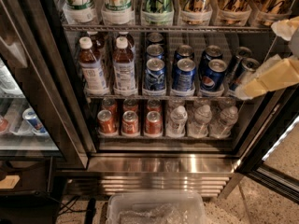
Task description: Pick orange can from top shelf of fridge
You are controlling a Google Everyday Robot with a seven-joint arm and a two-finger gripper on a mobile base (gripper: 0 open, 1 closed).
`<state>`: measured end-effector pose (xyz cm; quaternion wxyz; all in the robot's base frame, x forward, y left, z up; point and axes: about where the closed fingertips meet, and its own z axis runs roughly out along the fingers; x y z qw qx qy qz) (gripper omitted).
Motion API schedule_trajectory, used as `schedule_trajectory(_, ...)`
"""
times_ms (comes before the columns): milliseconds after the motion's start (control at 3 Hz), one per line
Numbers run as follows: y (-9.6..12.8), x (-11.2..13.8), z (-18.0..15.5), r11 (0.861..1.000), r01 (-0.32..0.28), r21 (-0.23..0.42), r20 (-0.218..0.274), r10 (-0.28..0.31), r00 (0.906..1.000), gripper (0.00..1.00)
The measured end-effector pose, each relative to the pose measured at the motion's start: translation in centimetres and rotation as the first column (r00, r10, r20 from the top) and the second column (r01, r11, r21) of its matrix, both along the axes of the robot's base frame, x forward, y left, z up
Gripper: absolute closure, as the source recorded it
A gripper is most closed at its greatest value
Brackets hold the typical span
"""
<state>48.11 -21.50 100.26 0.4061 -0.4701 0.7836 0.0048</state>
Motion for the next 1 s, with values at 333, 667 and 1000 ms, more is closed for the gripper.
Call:
schedule_trajectory(333,1.0,1.8,2.0,0.996,0.013,0.089,0.121,-0.023,0.9924,0.0)
schedule_trajectory(667,1.9,3.3,3.4,0.993,0.017,0.12,0.157,-0.036,0.9869,0.0)
schedule_trajectory(1000,1.9,3.3,3.4,0.993,0.017,0.12,0.157,-0.036,0.9869,0.0)
